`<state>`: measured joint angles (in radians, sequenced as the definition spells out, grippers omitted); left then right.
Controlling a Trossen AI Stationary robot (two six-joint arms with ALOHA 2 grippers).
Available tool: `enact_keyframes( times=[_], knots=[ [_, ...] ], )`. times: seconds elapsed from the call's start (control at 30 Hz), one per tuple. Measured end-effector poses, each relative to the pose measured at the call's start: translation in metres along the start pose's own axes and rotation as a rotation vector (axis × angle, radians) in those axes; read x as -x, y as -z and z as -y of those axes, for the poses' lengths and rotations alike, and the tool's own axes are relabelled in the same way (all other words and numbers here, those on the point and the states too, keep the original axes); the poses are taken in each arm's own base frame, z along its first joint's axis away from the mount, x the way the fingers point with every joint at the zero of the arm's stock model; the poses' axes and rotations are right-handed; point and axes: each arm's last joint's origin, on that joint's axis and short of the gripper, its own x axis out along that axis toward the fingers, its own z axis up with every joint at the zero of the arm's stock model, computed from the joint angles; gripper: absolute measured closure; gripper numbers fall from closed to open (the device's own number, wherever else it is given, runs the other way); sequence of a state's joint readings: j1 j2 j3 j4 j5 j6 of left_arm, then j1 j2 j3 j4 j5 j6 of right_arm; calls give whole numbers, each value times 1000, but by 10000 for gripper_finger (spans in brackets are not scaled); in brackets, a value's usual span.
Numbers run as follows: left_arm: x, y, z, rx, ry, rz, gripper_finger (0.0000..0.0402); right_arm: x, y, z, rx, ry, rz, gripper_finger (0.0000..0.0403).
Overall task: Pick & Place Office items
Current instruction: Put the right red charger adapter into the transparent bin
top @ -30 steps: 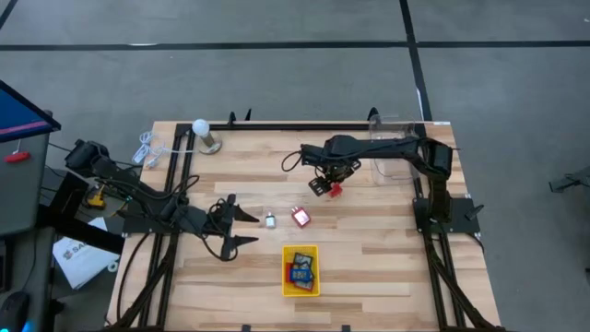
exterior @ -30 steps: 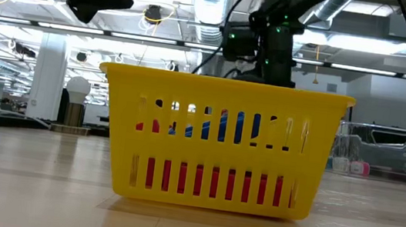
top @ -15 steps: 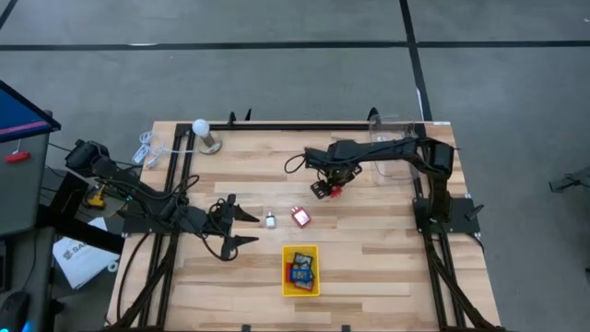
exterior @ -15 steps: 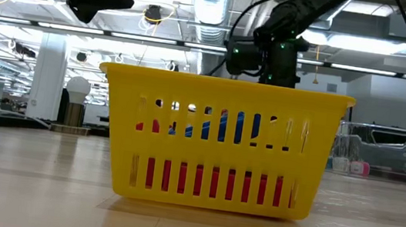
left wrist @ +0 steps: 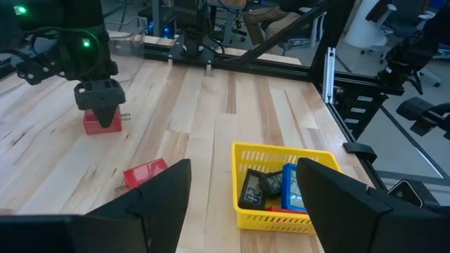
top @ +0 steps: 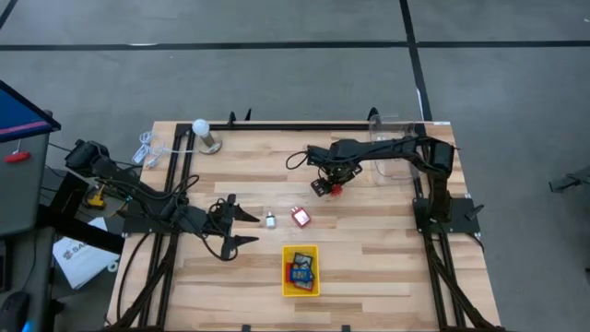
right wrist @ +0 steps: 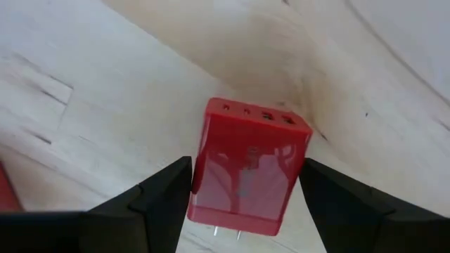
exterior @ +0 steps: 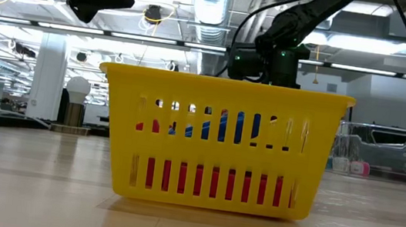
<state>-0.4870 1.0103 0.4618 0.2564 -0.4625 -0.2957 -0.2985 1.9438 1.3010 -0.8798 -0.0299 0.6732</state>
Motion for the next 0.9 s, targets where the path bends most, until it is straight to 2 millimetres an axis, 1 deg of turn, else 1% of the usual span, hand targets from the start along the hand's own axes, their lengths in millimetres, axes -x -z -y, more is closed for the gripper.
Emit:
enact_keyframes(
  times=[0.6, 0.7, 0.83, 0.9],
  knots=[
    [0, 0, 0, 0, 0, -1, 147, 0, -1, 2, -5, 14, 6, 149],
    [0, 0, 0, 0, 0, -1, 147, 0, -1, 2, -4, 22, 10, 164],
    [0, 0, 0, 0, 0, -1, 147, 1, -1, 2, 5, 24, 13, 202],
    [0, 0, 0, -1, 0, -1, 147, 1, -1, 2, 12, 24, 13, 215]
  ],
)
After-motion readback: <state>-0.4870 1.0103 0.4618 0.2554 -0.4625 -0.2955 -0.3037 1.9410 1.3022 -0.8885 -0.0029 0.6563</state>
